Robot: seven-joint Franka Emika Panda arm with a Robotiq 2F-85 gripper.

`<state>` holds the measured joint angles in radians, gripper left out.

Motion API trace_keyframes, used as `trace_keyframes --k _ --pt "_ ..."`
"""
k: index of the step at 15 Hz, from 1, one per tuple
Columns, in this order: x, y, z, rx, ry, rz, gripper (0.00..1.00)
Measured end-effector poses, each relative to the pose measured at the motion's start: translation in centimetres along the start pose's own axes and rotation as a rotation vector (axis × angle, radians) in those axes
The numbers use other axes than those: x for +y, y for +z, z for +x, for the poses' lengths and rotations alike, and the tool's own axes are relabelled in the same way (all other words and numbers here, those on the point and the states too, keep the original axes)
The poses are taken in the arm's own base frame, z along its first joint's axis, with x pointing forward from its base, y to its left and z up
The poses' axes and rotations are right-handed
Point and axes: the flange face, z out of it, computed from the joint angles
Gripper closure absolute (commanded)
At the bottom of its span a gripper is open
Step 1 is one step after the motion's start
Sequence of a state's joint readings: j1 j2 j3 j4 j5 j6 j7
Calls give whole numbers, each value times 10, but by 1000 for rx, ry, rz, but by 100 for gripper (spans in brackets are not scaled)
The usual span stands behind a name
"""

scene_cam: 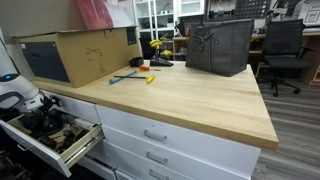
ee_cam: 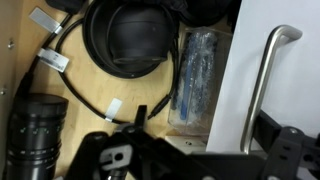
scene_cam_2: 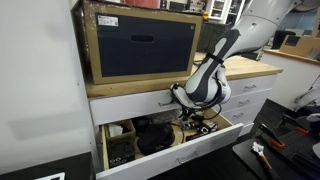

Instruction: Pull open the top left drawer

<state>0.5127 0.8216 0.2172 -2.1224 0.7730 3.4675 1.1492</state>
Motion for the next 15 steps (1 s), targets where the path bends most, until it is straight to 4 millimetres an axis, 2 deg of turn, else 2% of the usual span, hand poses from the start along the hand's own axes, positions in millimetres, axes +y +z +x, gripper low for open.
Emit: trace_keyframes --k 15 --pt "14 -8 -3 6 -78 -1 0"
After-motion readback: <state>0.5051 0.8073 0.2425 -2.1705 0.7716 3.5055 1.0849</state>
